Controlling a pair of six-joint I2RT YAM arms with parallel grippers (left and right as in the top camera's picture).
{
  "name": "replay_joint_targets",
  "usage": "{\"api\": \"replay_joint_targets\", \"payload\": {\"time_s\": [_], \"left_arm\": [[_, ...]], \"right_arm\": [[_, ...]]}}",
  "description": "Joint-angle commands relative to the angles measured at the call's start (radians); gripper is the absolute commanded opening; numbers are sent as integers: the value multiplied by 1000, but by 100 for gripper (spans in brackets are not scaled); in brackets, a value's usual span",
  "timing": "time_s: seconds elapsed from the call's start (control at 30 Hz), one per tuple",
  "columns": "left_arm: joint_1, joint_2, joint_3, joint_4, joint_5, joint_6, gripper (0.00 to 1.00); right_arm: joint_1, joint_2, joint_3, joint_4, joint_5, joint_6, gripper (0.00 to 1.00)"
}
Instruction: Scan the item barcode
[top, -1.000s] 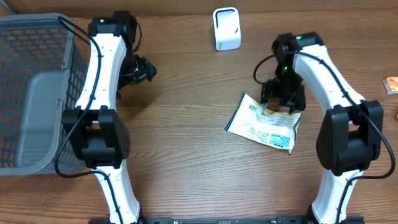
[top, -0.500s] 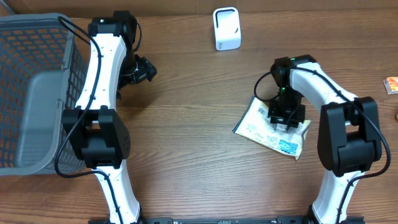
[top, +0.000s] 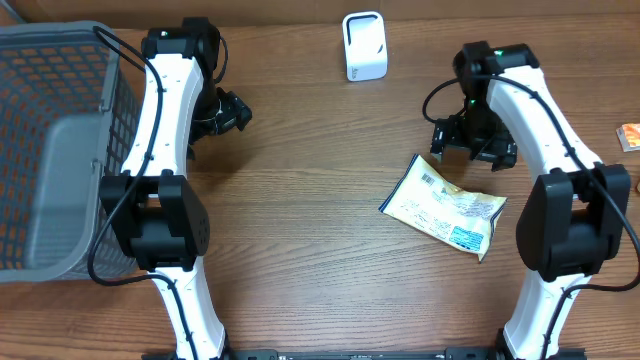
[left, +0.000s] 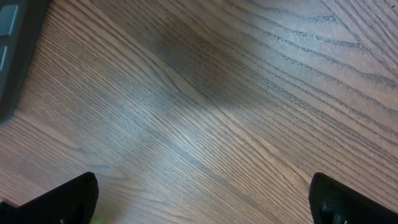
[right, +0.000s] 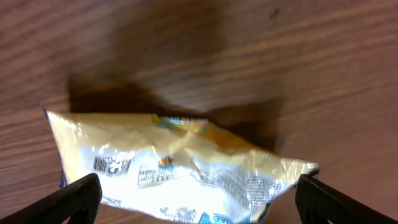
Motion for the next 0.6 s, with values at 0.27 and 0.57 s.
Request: {"api": "replay_joint_targets", "payload": {"time_s": [0.27, 0.57], "left_arm": [[-7, -28, 15, -1, 4, 19, 100], [-7, -28, 15, -1, 3, 19, 100]], "right_arm": [[-218, -5, -90, 42, -317, -286, 100], [-268, -5, -317, 136, -451, -285, 100]]}}
